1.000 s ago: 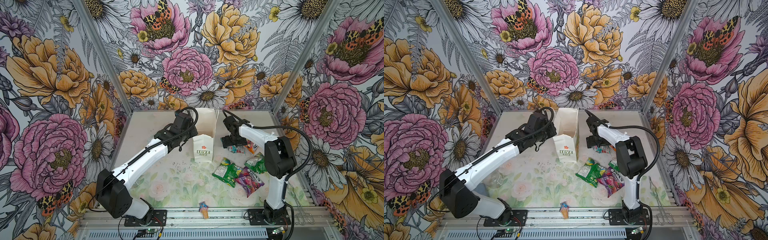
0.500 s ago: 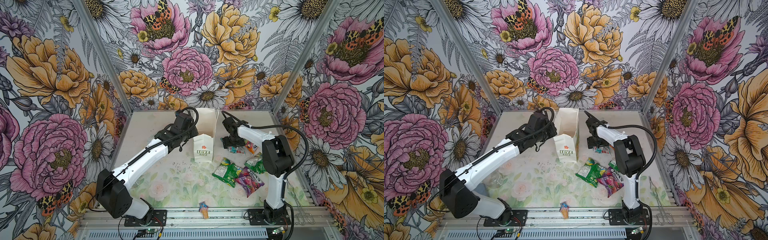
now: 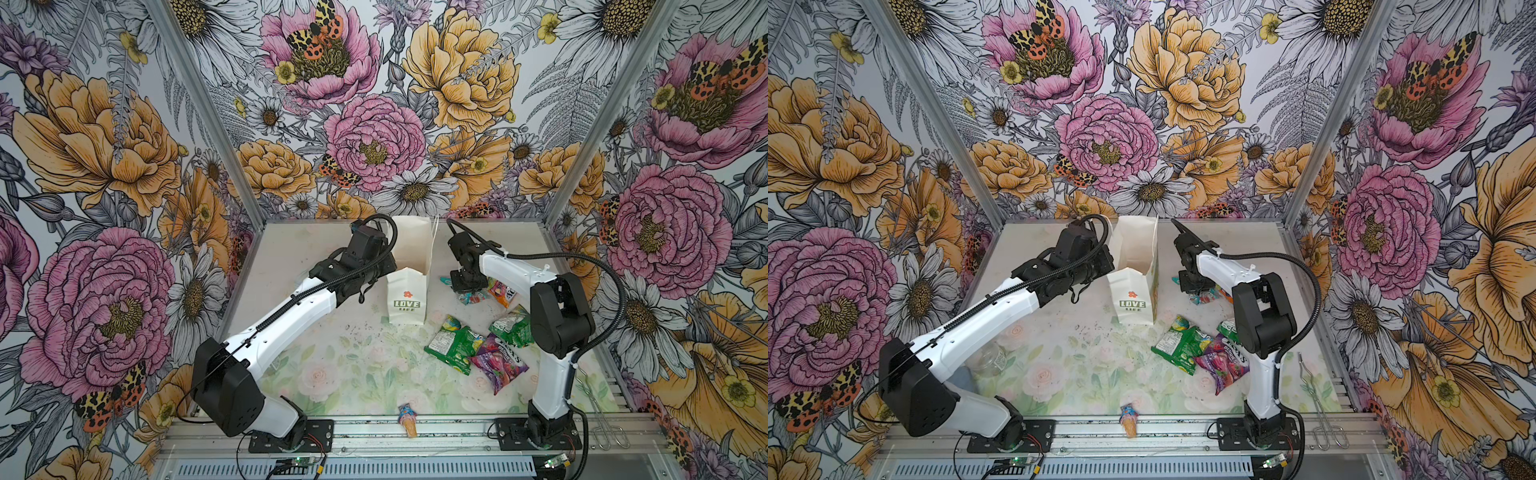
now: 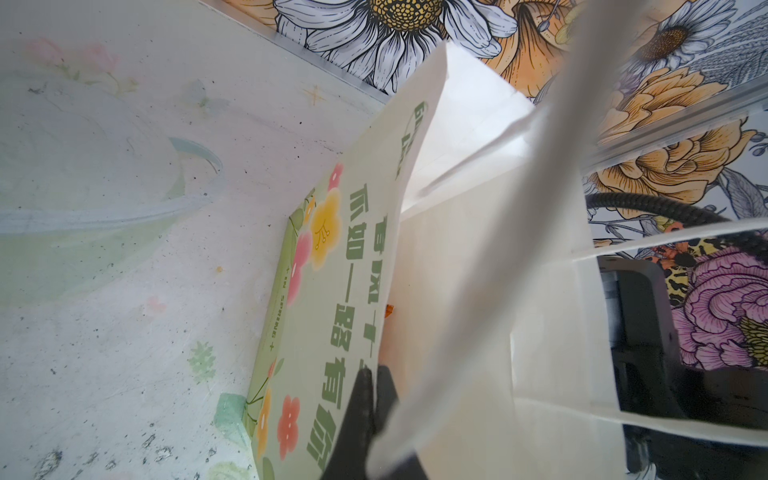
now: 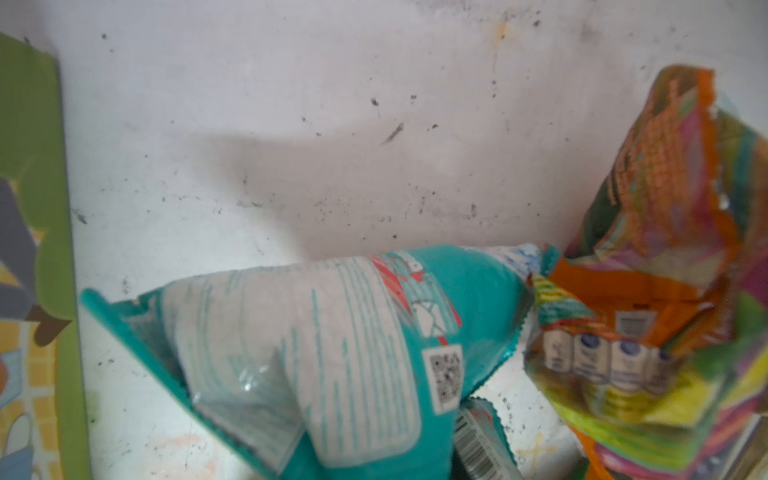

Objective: Place the snacks into the paper bag
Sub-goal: 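Lower the right gripper onto the teal candy bag and grasp it, then lift the teal candy bag high with the right gripper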

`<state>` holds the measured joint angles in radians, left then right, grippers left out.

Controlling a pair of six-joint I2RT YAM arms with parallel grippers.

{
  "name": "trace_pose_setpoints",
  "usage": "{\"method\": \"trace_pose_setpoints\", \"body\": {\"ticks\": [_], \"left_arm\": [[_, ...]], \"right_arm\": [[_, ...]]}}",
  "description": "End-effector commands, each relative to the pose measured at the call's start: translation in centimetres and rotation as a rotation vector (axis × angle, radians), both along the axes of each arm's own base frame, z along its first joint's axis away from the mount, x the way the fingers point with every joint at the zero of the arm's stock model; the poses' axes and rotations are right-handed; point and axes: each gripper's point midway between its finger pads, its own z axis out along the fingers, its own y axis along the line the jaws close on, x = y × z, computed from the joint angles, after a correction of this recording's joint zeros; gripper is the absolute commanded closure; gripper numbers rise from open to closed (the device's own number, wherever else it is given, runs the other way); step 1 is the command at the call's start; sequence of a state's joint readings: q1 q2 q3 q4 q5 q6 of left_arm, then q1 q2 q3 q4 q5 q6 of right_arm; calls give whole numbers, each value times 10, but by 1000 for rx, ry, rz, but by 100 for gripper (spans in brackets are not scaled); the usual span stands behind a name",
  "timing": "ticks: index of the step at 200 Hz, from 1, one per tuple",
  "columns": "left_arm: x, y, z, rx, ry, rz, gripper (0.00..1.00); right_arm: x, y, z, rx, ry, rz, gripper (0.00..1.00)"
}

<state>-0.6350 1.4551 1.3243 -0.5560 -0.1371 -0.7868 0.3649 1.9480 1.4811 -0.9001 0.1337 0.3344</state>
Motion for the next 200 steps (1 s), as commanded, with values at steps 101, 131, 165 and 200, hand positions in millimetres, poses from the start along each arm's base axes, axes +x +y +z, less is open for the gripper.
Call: {"method": "trace_pose_setpoints", "body": {"ticks": [101,131,165,200], "left_arm": [[-8,-4,-7,2,33,-24,100],[-8,-6,-6,-1,32,-27,100],[-8,-6,-6,-2,33,-29,100],[-9,-5,-5,-2,30,-26,100]], "right_arm": [[8,3,214,304,-469,35,100],[9,8,295,368,-655,91,100],[2,33,384,554,-876,211,100],[-15,69,457,846,-1042,348,100]]}}
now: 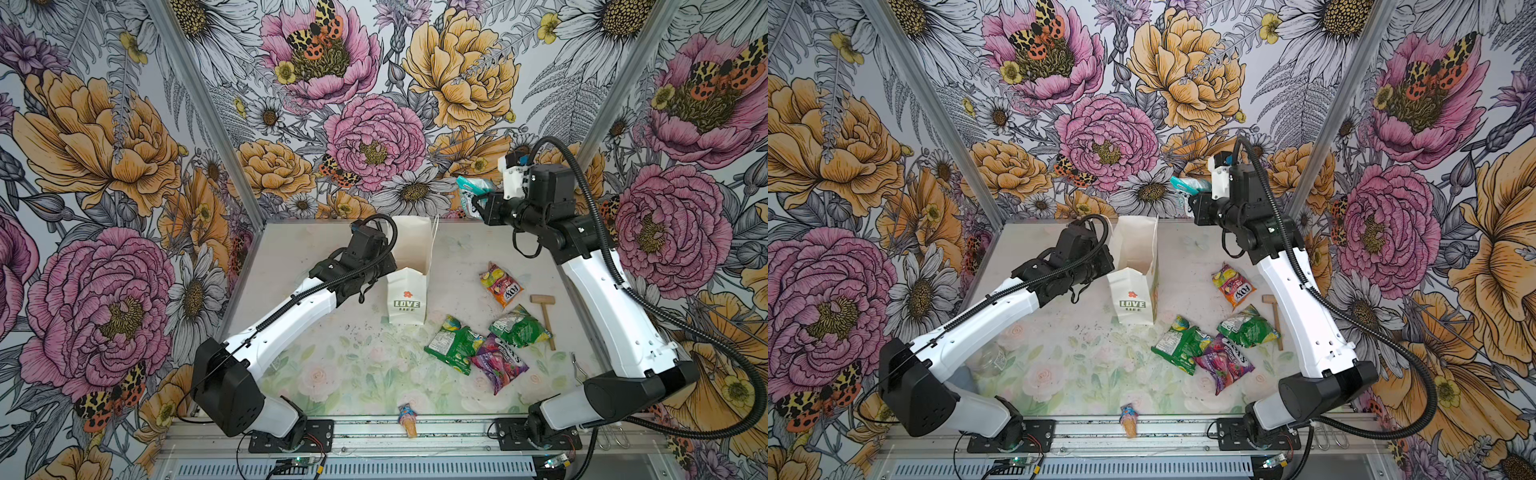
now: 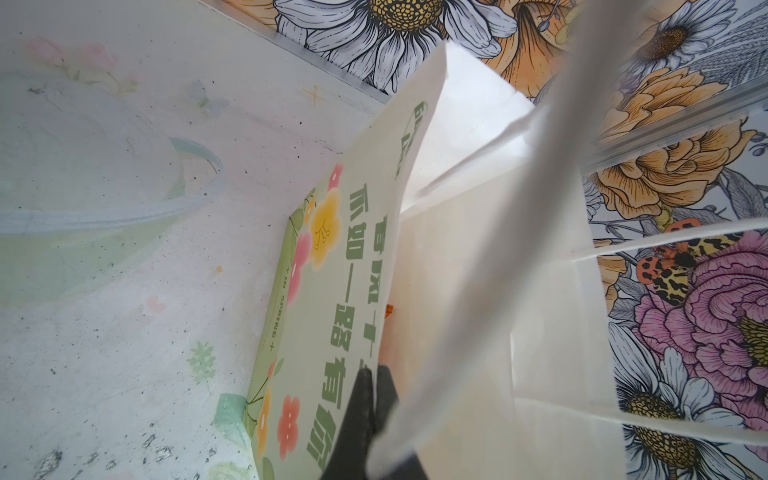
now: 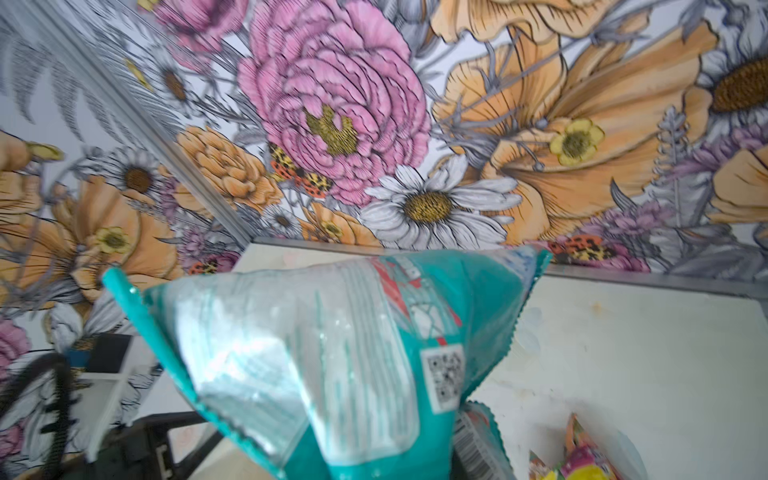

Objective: Place the snacks into the paper bag
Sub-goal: 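Lift the teal candy bag high with the right gripper, then lower the teal candy bag into the paper bag and release it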

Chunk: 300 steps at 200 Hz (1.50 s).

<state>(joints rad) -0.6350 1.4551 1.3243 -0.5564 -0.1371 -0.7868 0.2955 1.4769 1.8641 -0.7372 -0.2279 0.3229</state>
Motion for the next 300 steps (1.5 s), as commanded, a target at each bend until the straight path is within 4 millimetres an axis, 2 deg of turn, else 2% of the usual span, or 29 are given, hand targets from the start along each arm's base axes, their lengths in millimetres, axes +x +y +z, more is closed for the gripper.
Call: {"method": "trace_pose_setpoints", "body": {"ticks": [1,22,49,75,103,136,175,222,300], "left_arm": [[-9,-4,-5,-2,29,-26,100],[-9,-5,-5,-3,28,-26,100],[-9,-5,-5,-4,30,-27,100],[-8,-6,-6,-4,30,-29,100],[-9,-6,-5,-4,27,-30,100],[-10,-4,-5,-4,27,-26,100],[-11,-4,-7,-10,26,-23,100],[-10,-4,-8,-12,30,-23,100],[-9,-6,-5,-14,21,-28,100]], "right_arm": [[-18,34,79,202,-218,192,100],[-27,61,104,292,-275,302,100],[-35,100,114,298,-300,401,100],[-35,133,108,314,-269,468,100],[-25,151,85,321,-198,476,100],[-8,156,48,294,-121,442,100],[1,161,13,269,-42,433,100],[11,156,-29,241,75,387,100],[13,136,-69,146,197,316,100]]}}
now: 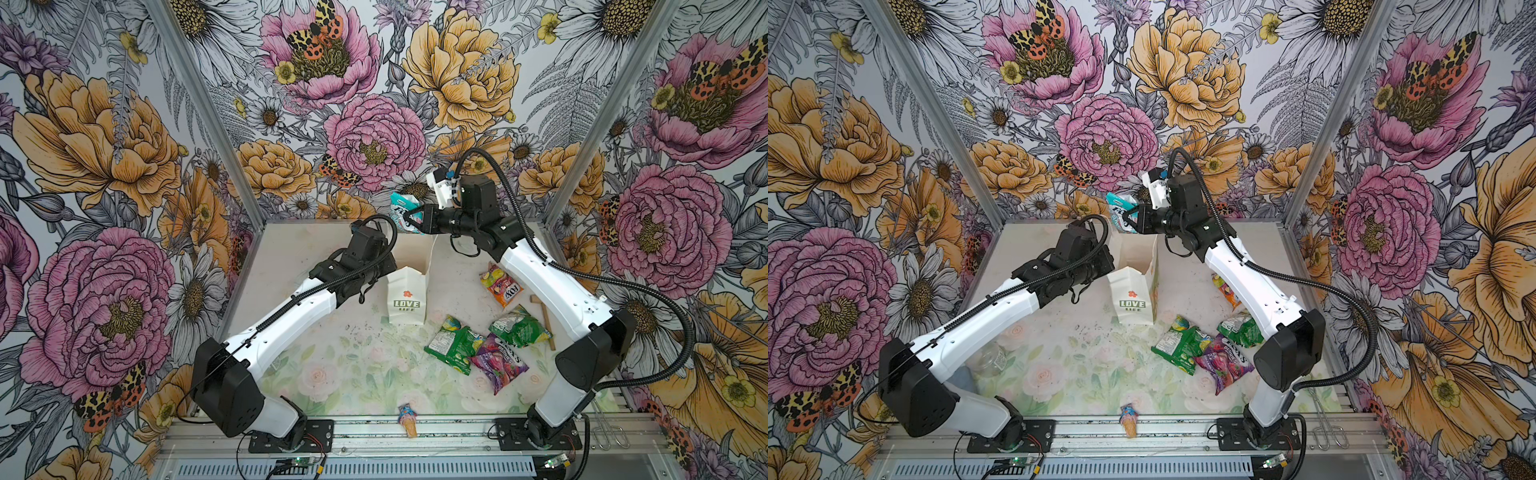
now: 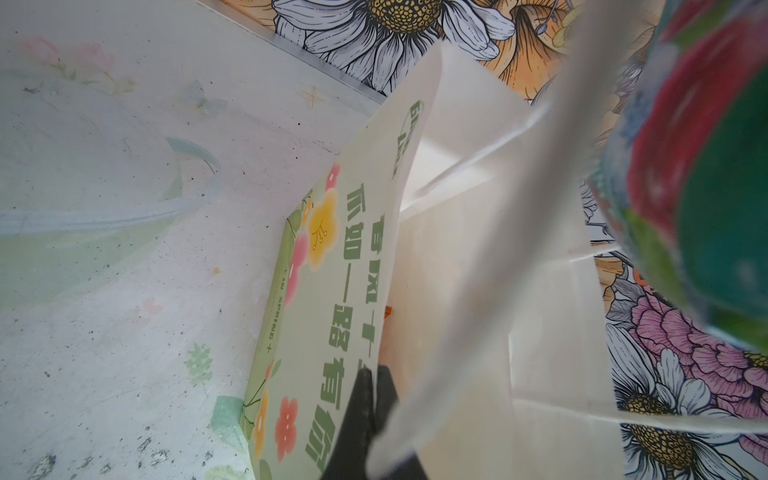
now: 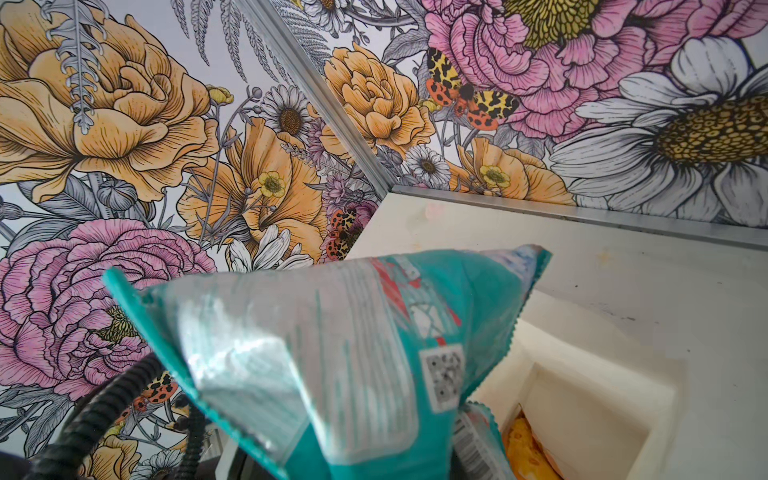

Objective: Place the snacks into the paper bag
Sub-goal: 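Lower the teal candy bag into the paper bag and release it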

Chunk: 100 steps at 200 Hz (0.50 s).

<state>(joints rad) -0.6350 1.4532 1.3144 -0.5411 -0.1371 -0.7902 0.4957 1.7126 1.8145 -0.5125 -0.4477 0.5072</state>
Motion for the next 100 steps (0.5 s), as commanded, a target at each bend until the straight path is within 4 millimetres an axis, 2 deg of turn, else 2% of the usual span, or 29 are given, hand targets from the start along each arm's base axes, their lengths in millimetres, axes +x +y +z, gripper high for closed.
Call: {"method": "trace_pose_setpoints", "body": {"ticks": [1,43,100], "left_arm": [[-9,-5,-4,-7,25,-29,100],[-8,-6,-3,-7,23,-32,100],[-7,-7,-3,-9,24,-35,100]], "right_arm": [[1,-8,4,-36,-10,-20,100],[-1,-14,-18,-123,50,-26,100],[9,-25,-28,-178,70,-109,100]]}}
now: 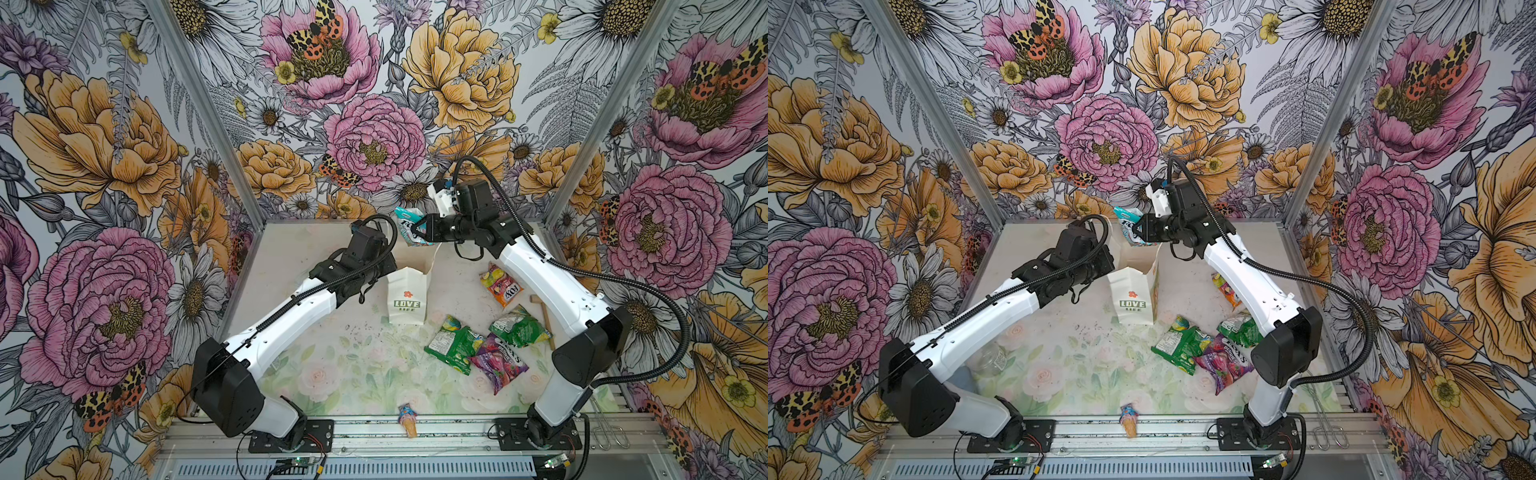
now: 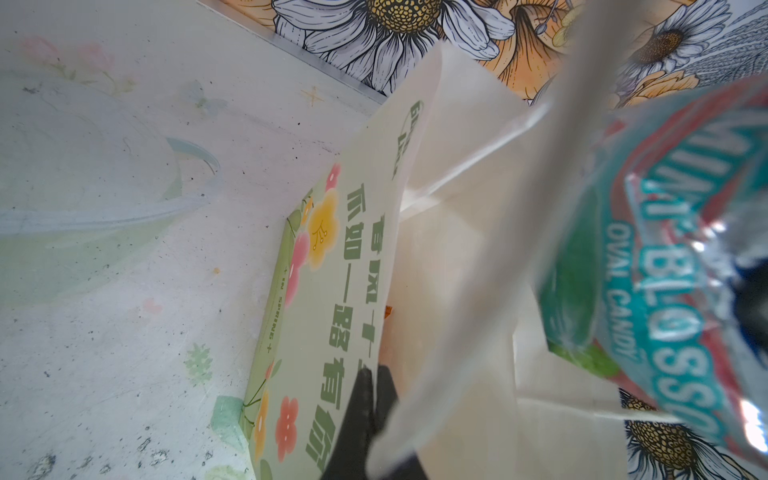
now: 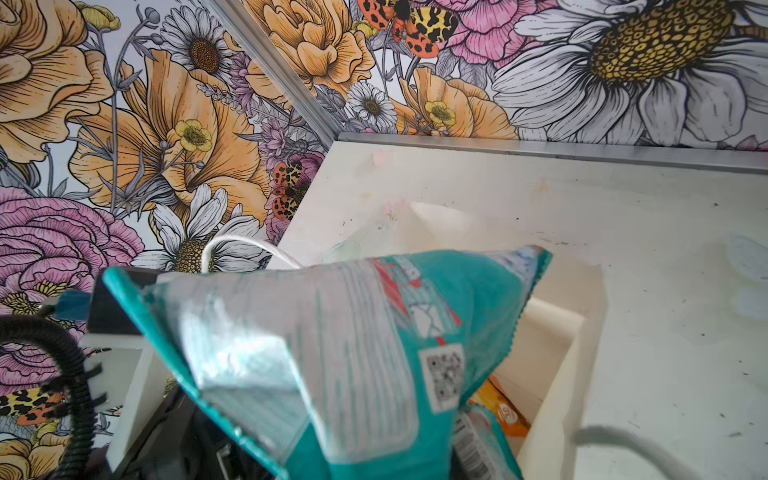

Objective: Place the snacks into the paper bag
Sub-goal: 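Lower the teal candy bag into the paper bag and release it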

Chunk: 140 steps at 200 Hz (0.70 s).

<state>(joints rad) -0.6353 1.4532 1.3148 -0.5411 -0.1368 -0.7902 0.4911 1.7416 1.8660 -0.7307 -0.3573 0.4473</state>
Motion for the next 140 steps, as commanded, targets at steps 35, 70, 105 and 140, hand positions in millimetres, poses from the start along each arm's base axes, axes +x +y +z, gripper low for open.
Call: {"method": "trace_pose_setpoints", "body": {"ticks": [35,70,105,140], "left_arm": [[-6,-9,-3,-7,24,-38,100],[-5,-11,0,-11,19,-42,100],[-4,-11,-1,-11,22,-43,100],[-3,-12,-1,-12,24,-44,100]], "right_arm": [[17,-5,4,-28,-32,-68,100],[22,-6,-2,-39,-14,-90,99],[25,-9,-5,-57,-13,-111,96],[25,-13,-7,-74,-9,-127,91]]}}
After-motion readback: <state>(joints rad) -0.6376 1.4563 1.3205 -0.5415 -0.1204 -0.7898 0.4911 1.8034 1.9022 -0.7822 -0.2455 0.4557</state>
